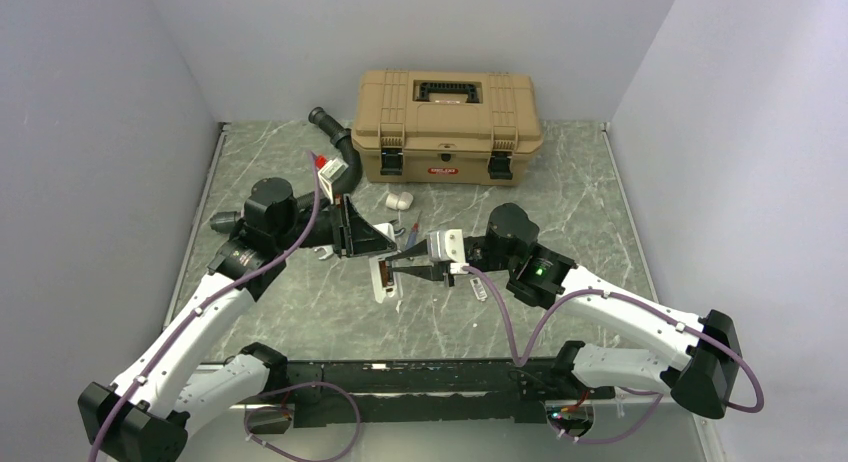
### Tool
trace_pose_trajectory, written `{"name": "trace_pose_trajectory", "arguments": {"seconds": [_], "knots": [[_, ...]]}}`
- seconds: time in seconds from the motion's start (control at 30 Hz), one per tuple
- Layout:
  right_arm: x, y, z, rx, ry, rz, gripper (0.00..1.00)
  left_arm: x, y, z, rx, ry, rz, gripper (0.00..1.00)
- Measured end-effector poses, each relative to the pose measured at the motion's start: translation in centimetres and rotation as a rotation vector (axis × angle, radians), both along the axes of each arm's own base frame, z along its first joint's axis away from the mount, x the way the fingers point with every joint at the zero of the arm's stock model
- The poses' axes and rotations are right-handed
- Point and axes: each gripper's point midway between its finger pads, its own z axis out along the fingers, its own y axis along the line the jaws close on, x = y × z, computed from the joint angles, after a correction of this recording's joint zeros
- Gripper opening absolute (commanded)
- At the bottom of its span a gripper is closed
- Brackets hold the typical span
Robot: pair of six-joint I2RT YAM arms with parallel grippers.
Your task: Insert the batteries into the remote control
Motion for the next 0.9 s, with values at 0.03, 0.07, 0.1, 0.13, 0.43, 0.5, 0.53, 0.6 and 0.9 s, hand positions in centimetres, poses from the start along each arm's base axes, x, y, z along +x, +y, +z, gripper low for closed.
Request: {"name": "trace_pose_trajectory", "arguments": {"seconds": [0.03, 0.07, 0.1, 0.13, 0.43, 0.5, 0.53, 0.6, 0.9], "knots": [[0.01, 0.0, 0.0, 0.0, -0.002, 0.0, 0.21, 0.0, -0.01, 0.07, -0.001, -0.001, 0.0, 0.0], [0.0, 0.0, 0.01, 0.0, -0.003, 0.001, 0.21, 0.0, -0.01, 0.07, -0.001, -0.001, -0.001, 0.0], [0.0, 0.0, -0.01, 0.0, -0.003, 0.001, 0.21, -0.01, -0.02, 0.08, -0.001, -0.001, -0.001, 0.0], [0.0, 0.0, -0.01, 0.0, -0.004, 0.001, 0.2, -0.01, -0.02, 0.08, -0.001, -0.001, -0.001, 0.0], [0.03, -0.01, -0.08, -0.002, -0.018, 0.002, 0.18, -0.03, -0.03, 0.06, 0.0, -0.001, -0.002, 0.0], [0.01, -0.01, -0.09, -0.002, -0.02, 0.004, 0.17, -0.06, -0.04, 0.05, 0.0, 0.0, -0.003, 0.0], [0.02, -0.02, -0.1, -0.002, -0.022, 0.004, 0.17, -0.05, -0.04, 0.04, 0.0, 0.0, -0.002, 0.0], [0.0, -0.03, -0.17, -0.005, -0.023, 0.006, 0.17, -0.07, -0.04, 0.01, 0.001, 0.002, -0.003, 0.0], [-0.16, -0.12, -0.38, -0.013, -0.024, 0.016, 0.16, -0.2, -0.04, -0.2, 0.007, 0.01, -0.005, 0.0]]}}
